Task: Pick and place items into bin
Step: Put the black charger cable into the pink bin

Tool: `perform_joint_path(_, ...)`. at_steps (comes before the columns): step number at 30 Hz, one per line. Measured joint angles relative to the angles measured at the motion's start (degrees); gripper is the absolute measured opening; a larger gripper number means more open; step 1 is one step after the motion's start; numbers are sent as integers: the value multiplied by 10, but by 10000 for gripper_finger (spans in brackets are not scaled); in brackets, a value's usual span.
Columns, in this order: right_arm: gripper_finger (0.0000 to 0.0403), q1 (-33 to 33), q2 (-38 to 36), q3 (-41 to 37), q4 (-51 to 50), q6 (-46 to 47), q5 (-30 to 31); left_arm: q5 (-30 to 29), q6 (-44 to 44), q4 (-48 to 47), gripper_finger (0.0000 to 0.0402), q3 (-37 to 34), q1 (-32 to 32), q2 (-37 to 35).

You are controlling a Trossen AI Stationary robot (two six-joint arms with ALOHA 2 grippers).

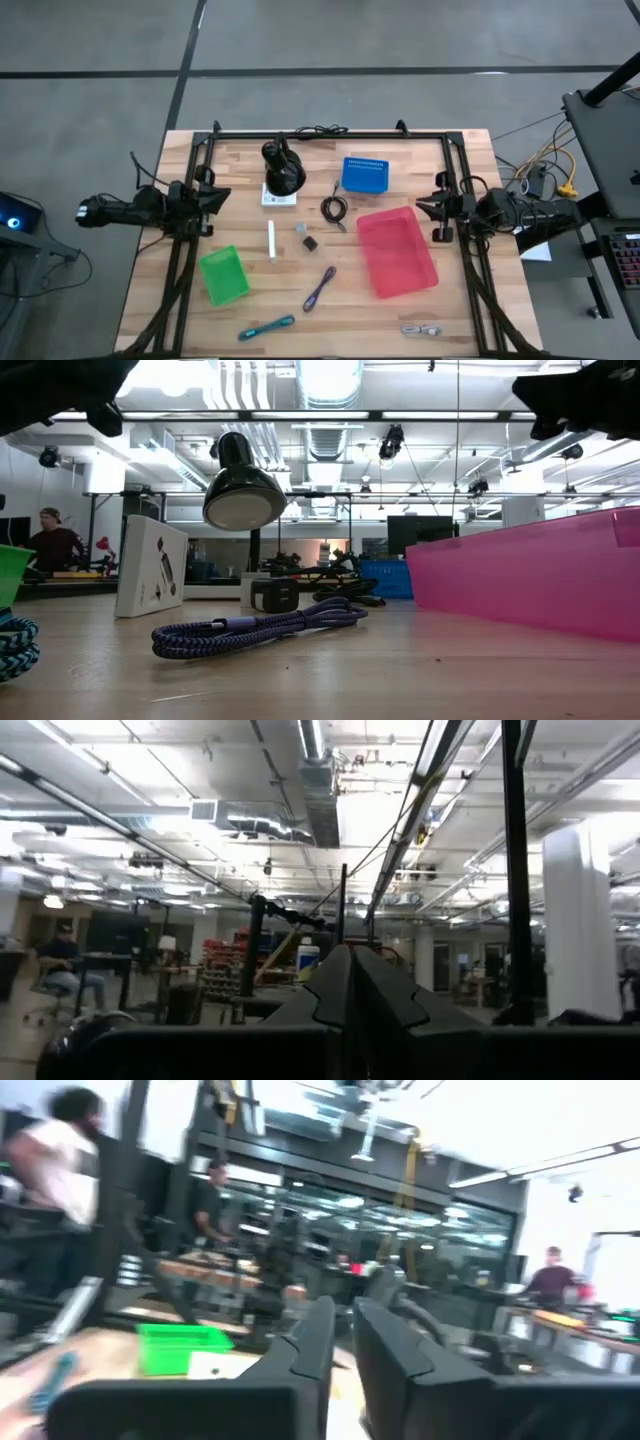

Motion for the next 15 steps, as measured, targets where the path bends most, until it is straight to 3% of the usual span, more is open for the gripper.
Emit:
perform_joint_path(6, 114, 0, 48, 3, 44, -44, 82, -52, 48, 15, 28, 26, 0, 73)
perform_joint_path(11, 171, 0, 81, 26, 47, -34, 83, -49, 49, 18, 99, 51, 0, 128)
perform_joint_path(15, 194, 0, 117, 48, 47, 14, 82, -39, 38, 20, 142, 72, 0, 163)
